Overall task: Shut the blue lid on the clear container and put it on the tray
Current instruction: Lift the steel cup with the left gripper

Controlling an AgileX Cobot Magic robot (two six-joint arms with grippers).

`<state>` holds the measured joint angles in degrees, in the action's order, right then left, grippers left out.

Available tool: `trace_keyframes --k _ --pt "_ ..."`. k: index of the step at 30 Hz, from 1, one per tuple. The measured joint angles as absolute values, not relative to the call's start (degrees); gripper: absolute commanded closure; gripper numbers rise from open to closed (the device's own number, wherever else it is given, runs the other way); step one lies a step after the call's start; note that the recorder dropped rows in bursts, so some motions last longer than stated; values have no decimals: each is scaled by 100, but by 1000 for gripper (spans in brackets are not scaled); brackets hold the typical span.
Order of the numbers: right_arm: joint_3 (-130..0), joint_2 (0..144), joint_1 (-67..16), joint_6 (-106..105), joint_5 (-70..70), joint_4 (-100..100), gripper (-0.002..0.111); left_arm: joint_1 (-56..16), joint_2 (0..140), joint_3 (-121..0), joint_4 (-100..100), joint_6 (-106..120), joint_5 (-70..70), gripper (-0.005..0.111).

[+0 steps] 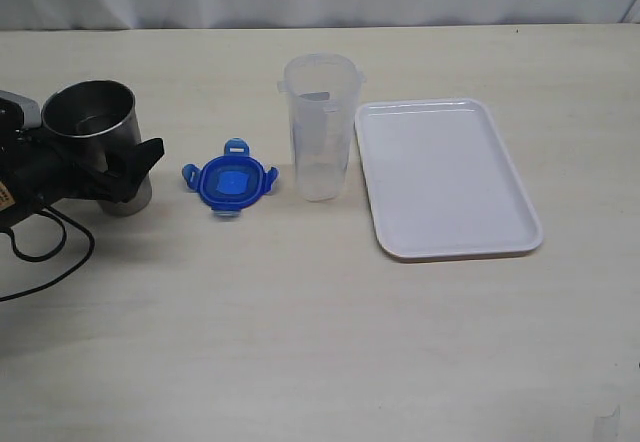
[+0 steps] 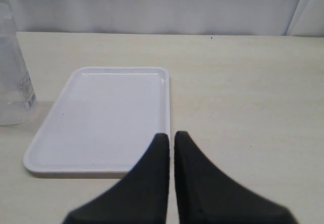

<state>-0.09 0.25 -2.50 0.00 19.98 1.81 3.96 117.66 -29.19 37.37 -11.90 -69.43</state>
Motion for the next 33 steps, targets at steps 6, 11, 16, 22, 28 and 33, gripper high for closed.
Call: trace_keyframes --k 6,11,16,22,28,33 --pt "-9 25 -250 0 1998 181 104 396 11766 -2919 3737 -1190 -6943 2" --pt "-9 25 -250 0 1998 181 104 396 11766 -2919 3737 -1190 -6943 2" --pt "-9 25 -250 0 1998 181 104 396 11766 -2919 3737 -1190 -6943 2" --pt "-9 25 -250 0 1998 181 104 396 11766 -2919 3737 -1190 -6943 2" --pt "-9 25 -250 0 1998 181 104 396 11766 -2919 3726 -1190 -6943 12" --pt "-9 25 -250 0 1998 181 104 396 11766 -2919 3717 -1190 -6943 44"
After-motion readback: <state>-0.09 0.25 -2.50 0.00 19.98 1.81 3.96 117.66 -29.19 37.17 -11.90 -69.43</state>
